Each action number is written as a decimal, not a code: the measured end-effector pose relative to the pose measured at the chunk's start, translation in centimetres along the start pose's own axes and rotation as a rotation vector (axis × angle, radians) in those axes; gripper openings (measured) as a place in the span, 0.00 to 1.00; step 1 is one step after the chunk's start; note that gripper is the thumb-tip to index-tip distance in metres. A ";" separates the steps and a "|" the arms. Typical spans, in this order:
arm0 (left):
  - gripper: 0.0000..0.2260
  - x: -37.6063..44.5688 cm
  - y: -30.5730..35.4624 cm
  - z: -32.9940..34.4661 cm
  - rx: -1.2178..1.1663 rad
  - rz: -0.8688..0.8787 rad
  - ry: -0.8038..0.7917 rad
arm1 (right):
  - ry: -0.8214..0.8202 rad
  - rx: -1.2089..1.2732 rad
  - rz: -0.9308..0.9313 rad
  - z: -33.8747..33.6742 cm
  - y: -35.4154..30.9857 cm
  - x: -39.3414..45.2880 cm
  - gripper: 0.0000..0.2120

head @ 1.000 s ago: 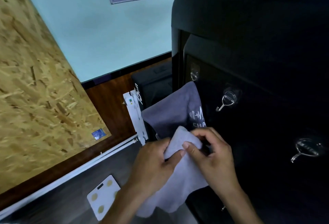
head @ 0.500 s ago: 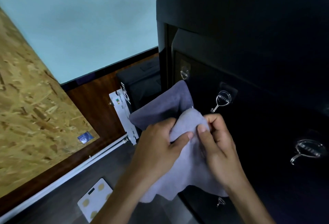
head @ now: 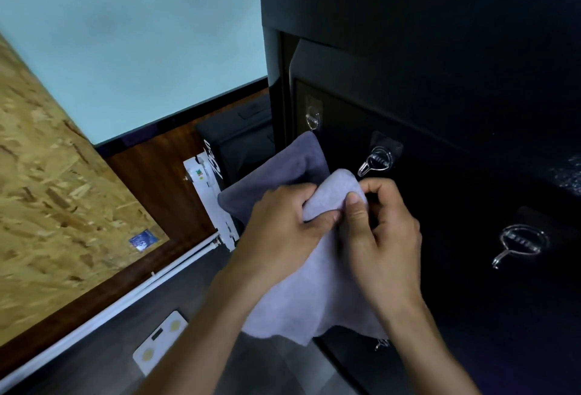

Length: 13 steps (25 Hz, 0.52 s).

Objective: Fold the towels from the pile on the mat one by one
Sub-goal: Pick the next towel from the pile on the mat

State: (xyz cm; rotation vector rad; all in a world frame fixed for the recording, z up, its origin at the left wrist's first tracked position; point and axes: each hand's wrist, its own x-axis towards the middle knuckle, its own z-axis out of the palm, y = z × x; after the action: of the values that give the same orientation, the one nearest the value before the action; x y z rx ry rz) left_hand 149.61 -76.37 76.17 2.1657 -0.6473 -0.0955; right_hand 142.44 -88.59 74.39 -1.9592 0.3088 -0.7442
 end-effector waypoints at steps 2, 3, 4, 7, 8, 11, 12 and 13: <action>0.06 -0.9 0.2 0.5 -0.048 -0.012 0.052 | 0.005 0.045 -0.016 0.0 -0.1 -0.3 0.04; 0.05 -1.1 0.1 0.5 -0.075 -0.010 0.049 | 0.004 0.070 -0.037 0.0 -0.2 -0.3 0.06; 0.05 -0.9 -0.2 0.7 -0.116 -0.028 0.047 | 0.002 0.081 -0.053 -0.1 -0.2 -0.4 0.08; 0.09 -0.3 -1.1 1.0 -0.209 -0.090 0.010 | 0.017 0.101 -0.044 0.1 -0.2 -0.4 0.11; 0.12 -0.3 -1.4 1.5 -0.190 -0.064 0.033 | 0.012 0.109 -0.037 0.1 -0.1 -0.4 0.12; 0.12 -0.6 -1.7 1.9 -0.108 -0.058 0.078 | -0.065 0.080 0.010 0.1 0.6 -0.2 0.16; 0.10 -0.6 -1.9 1.9 -0.048 -0.040 0.067 | -0.079 0.070 0.042 0.1 1.1 -0.1 0.17; 0.10 -0.6 -1.8 1.9 0.005 -0.028 0.061 | -0.084 0.066 0.068 0.1 1.5 -0.1 0.18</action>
State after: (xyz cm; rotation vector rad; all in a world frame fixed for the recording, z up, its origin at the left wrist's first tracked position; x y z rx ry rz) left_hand 149.29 -76.51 73.55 2.1746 -0.5825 -0.0422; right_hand 142.60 -89.19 73.01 -1.9024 0.2955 -0.6189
